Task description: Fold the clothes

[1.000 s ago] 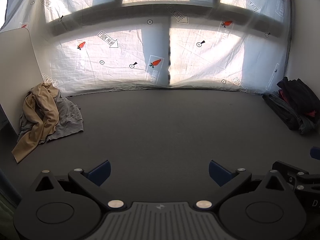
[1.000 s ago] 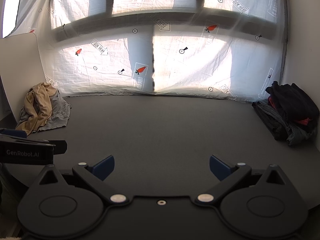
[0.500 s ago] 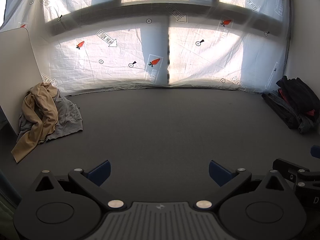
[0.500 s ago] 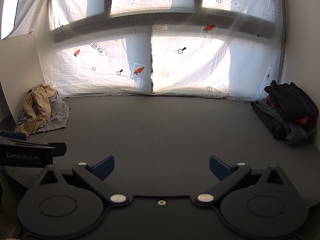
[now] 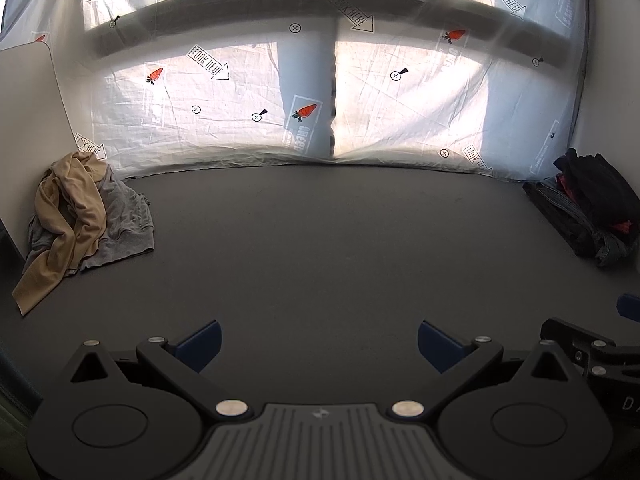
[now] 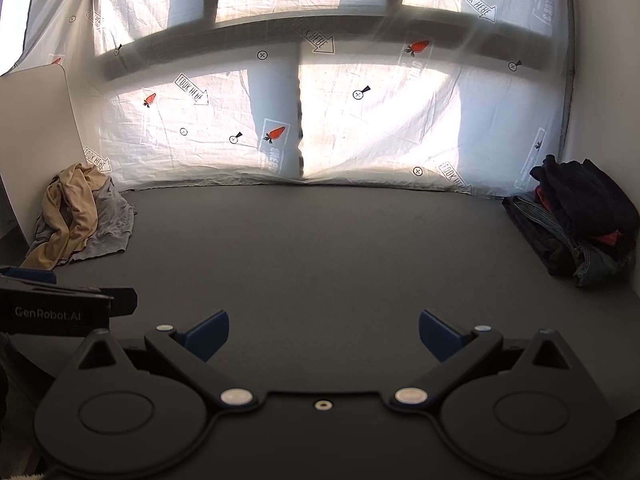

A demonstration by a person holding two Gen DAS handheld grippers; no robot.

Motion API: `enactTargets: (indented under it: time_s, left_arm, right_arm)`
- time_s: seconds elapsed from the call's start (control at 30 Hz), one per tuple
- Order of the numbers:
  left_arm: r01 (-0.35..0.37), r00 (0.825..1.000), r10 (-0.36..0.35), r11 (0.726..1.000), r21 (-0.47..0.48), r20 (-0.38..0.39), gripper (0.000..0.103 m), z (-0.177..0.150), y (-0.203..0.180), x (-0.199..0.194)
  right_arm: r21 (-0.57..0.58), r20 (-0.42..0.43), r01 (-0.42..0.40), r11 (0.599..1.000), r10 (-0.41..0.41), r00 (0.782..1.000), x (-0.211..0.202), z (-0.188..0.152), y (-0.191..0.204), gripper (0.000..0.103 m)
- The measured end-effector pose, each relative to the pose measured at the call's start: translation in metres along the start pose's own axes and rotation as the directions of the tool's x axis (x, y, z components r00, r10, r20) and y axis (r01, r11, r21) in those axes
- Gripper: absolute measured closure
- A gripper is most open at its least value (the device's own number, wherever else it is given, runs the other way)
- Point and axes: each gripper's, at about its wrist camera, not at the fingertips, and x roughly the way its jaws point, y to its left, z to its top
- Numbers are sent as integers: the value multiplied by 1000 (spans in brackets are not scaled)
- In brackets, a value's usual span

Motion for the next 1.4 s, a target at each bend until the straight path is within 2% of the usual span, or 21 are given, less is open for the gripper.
enactTargets:
  time_s: [0.17, 0.3, 0.5, 0.67, 0.77, 0.97, 1.13, 1.27, 1.4]
  left_arm:
    - [-2, 1000, 2, 1000, -5, -25, 0, 15, -9, 23]
    - [-27, 998, 27, 1000, 5, -50, 0, 38, -13, 40]
    - [-55, 991, 48, 997, -54, -121, 0, 68, -8, 72]
    - [-104, 982, 88, 991, -89, -168, 0, 79, 5, 93]
    - [-133, 973, 102, 981, -139, -209, 0, 80, 26, 104]
    - [-206, 955, 144, 951, -229, -260, 0, 81, 88, 129]
    - [-250, 940, 159, 924, -290, -303, 0, 90, 164, 166]
    - [-291, 933, 175, 880, -376, -314, 0, 98, 248, 198]
    - [-349, 922, 204, 804, -481, -328, 0, 98, 344, 237]
  right_arm:
    - [10, -9, -19, 1000, 19, 1000, 29, 12, -12, 0]
    - [55, -30, -46, 997, 47, 998, 63, 35, -25, 0]
    - [69, -53, -84, 994, 88, 995, 105, 62, -31, 0]
    - [51, -133, -126, 991, 131, 982, 153, 69, -20, 0]
    - [18, -157, -153, 988, 154, 975, 172, 76, -3, 0]
    - [-82, -171, -212, 974, 196, 966, 209, 87, 54, 0]
    - [-119, -164, -216, 969, 195, 967, 245, 99, 118, 0]
    - [-110, -147, -223, 969, 206, 968, 283, 118, 177, 0]
    - [-107, -120, -243, 964, 230, 966, 329, 141, 239, 0]
